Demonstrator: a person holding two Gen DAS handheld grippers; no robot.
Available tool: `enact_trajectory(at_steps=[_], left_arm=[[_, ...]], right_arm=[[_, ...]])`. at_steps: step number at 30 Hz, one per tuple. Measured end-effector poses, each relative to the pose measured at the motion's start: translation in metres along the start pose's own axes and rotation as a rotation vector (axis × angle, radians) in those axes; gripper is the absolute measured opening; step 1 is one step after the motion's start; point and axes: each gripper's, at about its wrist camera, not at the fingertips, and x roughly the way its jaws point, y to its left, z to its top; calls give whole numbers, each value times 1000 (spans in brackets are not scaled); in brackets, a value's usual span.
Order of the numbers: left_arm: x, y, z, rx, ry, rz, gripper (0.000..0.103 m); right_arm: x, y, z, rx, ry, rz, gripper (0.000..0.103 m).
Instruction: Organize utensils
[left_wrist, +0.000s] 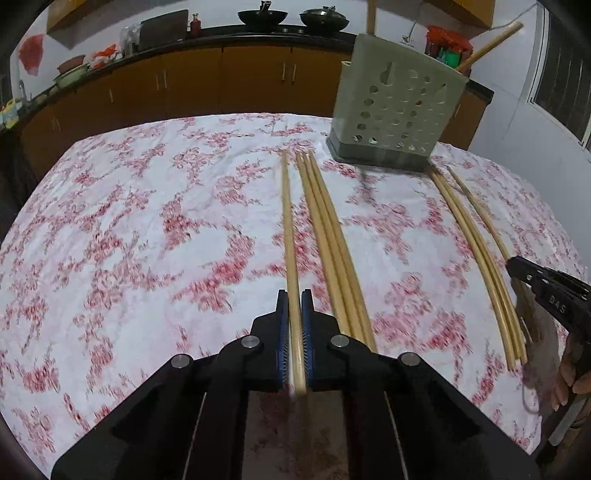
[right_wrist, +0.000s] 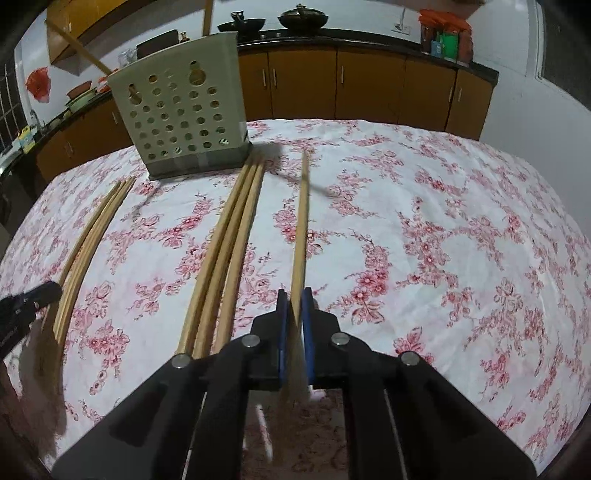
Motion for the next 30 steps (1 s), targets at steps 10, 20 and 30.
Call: enact_trajectory(at_steps=[10, 20, 30], left_arm=[[13, 27, 18, -84, -17, 18, 8], [13, 27, 18, -86, -16, 15, 8], [12, 29, 18, -94, -17, 7, 8]], right_arm=[[12, -29, 14, 83, -14, -55, 10], [14, -29, 14, 86, -13, -52, 10], [14, -30, 14, 94, -12, -43, 10]])
